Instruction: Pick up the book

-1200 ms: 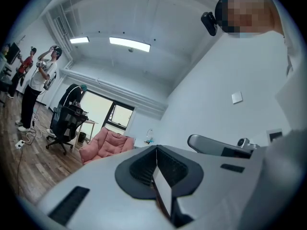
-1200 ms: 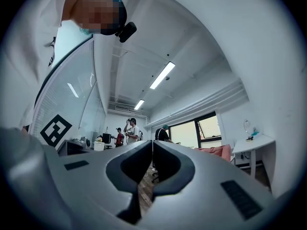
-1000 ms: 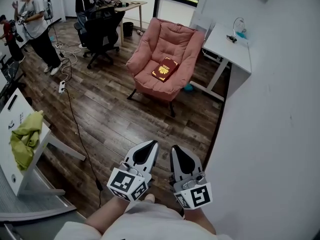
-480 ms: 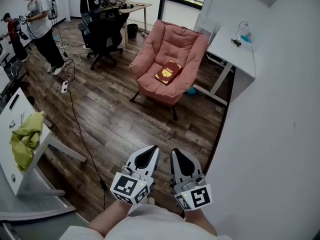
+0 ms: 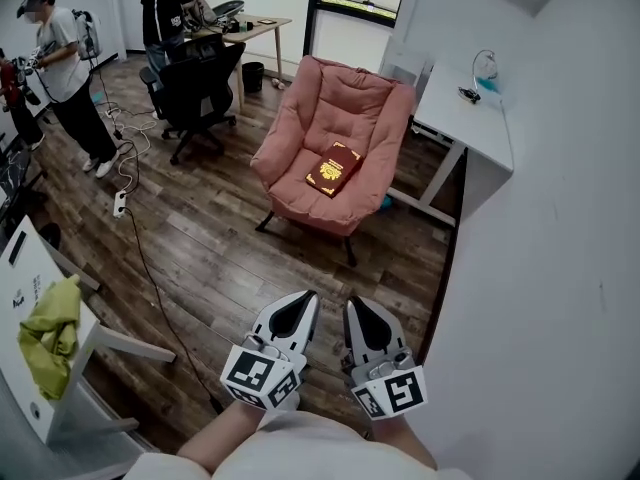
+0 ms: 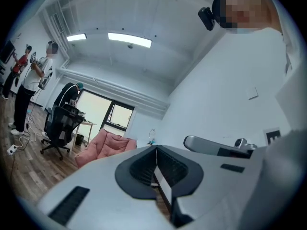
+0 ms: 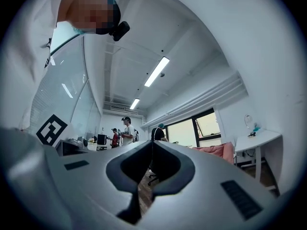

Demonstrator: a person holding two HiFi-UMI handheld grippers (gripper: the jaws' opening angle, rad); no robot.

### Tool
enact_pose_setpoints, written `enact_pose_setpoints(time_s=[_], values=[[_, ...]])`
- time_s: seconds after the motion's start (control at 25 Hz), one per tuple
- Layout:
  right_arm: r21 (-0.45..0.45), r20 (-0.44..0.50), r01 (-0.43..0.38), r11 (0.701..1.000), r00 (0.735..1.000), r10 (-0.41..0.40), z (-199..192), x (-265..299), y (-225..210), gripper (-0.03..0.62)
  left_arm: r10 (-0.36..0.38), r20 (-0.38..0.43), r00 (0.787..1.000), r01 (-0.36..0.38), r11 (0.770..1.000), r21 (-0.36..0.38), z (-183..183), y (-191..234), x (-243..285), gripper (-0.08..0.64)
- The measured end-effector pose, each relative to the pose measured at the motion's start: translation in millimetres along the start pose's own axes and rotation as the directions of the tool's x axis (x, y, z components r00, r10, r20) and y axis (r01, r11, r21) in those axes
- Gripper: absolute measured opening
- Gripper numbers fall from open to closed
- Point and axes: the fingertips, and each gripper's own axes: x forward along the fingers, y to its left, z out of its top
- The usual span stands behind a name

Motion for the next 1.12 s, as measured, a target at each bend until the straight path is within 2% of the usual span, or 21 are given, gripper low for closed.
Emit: enact_pose_setpoints(time_s=[0.32, 0.52, 0.88, 1.12], values=[[-0.01, 0.068, 0.016, 1.0, 0.998, -0.015, 2, 98, -17, 0.029, -0.046, -0.004, 0.999, 0.046, 0.996, 0.082, 36, 76, 58, 0.005], [-0.063, 0.056, 0.033, 0.997, 0.998, -0.03, -7, 126, -23, 0.028, -0.051, -0.017, 0.999, 0.052, 0.995, 0.08, 39, 106, 76, 0.005], [-0.058, 0.043, 0.019, 0.998, 0.999, -0.016, -18, 153, -24, 0.028, -0.054, -0.017, 0.998, 0.055, 0.995, 0.086, 43, 123, 83, 0.005], [-0.161, 0.052, 0.013, 0.987, 0.999, -0.005, -11, 161, -21, 0.028, -0.062, -0.001, 0.998, 0.062, 0.994, 0.092, 54, 127, 90, 0.005]])
